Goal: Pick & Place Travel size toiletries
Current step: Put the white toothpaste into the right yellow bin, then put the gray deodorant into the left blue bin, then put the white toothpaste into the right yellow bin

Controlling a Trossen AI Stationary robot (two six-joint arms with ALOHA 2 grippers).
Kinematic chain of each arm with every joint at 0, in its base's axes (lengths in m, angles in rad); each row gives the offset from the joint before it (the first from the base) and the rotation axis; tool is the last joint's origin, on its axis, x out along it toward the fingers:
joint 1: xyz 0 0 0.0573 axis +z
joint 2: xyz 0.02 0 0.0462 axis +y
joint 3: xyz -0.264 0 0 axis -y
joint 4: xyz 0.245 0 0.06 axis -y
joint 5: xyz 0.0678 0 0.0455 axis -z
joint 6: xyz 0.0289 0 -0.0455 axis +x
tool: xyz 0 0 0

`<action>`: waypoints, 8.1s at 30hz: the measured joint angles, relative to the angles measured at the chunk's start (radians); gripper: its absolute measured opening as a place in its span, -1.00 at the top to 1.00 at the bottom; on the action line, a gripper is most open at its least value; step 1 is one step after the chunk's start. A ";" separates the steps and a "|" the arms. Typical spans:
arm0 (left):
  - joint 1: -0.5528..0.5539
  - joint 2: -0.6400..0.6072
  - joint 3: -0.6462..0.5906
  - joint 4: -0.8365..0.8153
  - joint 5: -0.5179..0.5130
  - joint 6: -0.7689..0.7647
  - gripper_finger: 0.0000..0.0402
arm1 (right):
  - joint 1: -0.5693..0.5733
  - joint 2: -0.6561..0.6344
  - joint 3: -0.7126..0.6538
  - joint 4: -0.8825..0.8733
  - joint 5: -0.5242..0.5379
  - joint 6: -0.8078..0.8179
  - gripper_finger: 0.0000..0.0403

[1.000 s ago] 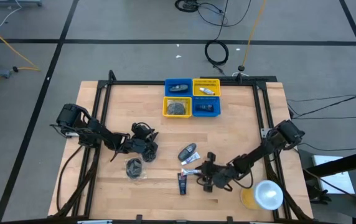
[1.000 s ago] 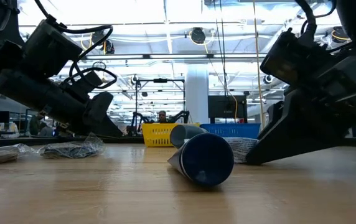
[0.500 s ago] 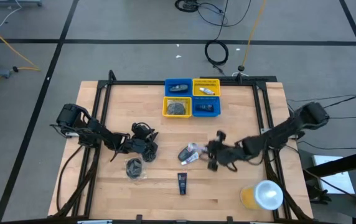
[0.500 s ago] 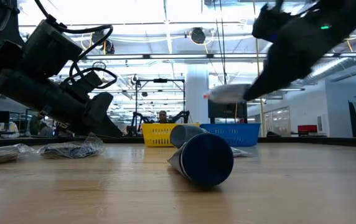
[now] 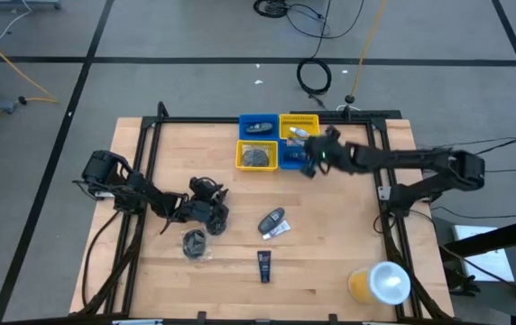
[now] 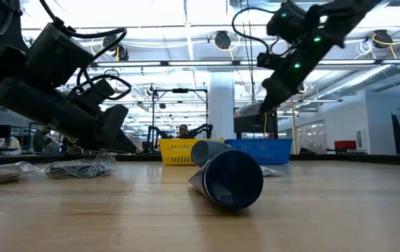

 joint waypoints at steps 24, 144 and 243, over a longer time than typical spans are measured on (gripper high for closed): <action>0.044 0.000 0.000 0.000 0.028 0.012 0.46 | -0.226 0.437 0.323 -0.064 0.050 -0.556 0.60; 0.044 0.000 0.000 0.000 0.053 0.009 0.46 | -0.211 0.453 0.385 0.374 -0.464 -0.226 0.00; -0.034 0.000 0.000 -0.021 0.097 -0.012 0.46 | 0.465 0.440 -0.253 1.169 -0.416 0.270 0.24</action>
